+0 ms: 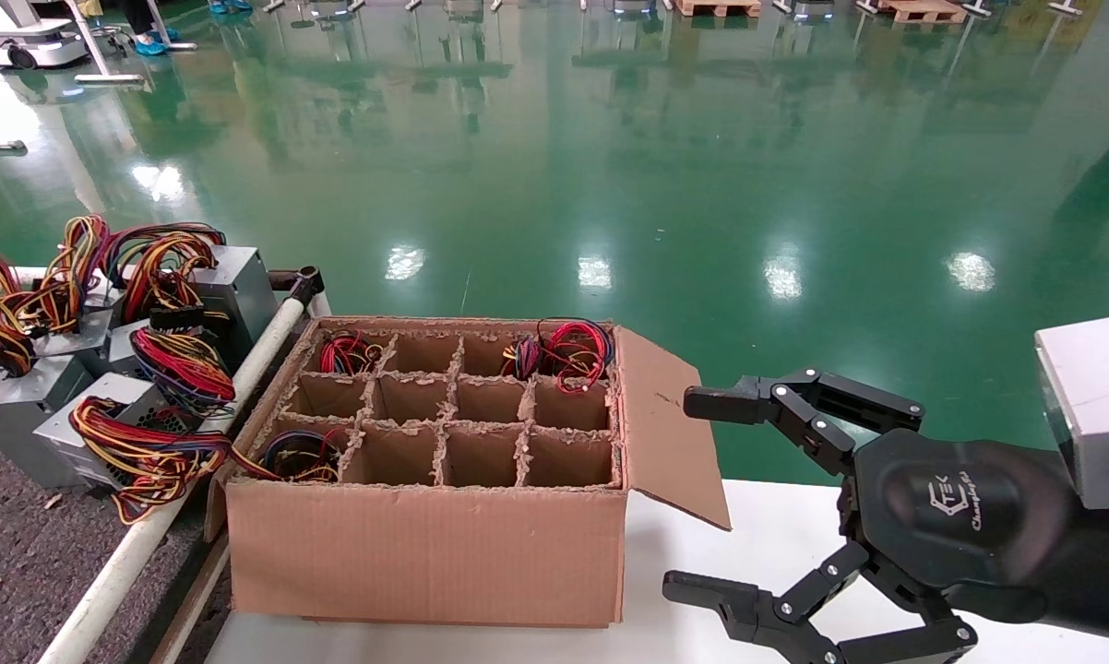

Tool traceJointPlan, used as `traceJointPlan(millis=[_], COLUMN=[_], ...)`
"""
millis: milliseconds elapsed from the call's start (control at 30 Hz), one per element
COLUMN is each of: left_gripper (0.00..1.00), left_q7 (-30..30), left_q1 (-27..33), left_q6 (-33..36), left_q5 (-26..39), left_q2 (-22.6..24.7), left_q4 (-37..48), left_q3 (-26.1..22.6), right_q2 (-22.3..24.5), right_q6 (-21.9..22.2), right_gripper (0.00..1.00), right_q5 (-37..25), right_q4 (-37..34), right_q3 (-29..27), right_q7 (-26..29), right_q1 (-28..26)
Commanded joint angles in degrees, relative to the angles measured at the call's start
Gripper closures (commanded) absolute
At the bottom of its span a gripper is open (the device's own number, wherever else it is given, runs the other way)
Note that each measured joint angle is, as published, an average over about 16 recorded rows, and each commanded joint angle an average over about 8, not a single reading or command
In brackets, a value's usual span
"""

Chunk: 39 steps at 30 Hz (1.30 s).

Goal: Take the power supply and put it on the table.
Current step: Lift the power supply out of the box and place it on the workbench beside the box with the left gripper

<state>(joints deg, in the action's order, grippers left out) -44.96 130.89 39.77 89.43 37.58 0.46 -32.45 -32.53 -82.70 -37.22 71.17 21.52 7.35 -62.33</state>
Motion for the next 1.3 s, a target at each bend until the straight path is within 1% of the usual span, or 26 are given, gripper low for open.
traceJointPlan(millis=[33, 267, 667, 1300], left_gripper=[1.00, 1.00, 1.00, 1.00], left_q7=[0.0, 0.9, 2.1, 3.9], left_q1=[-0.1, -0.7, -1.9, -4.1], left_q6=[-0.4, 3.2, 16.2, 19.4], left_q5=[0.1, -0.1, 1.1, 0.9], left_q2=[-0.1, -1.2, -5.1, -6.1], left_q4=[0.1, 0.9, 1.6, 1.4], left_q3=[-0.1, 0.1, -0.6, -0.4], right_q2=[0.0, 0.0, 0.0, 0.0], right_q6=[0.0, 0.0, 0.0, 0.0], right_gripper=[0.00, 0.00, 0.00, 0.00], right_q5=[0.0, 0.0, 0.0, 0.0], right_q4=[0.0, 0.0, 0.0, 0.0], right_q3=[0.0, 0.0, 0.0, 0.0], right_q7=[0.0, 0.0, 0.0, 0.0], right_q1=[0.0, 0.0, 0.0, 0.0])
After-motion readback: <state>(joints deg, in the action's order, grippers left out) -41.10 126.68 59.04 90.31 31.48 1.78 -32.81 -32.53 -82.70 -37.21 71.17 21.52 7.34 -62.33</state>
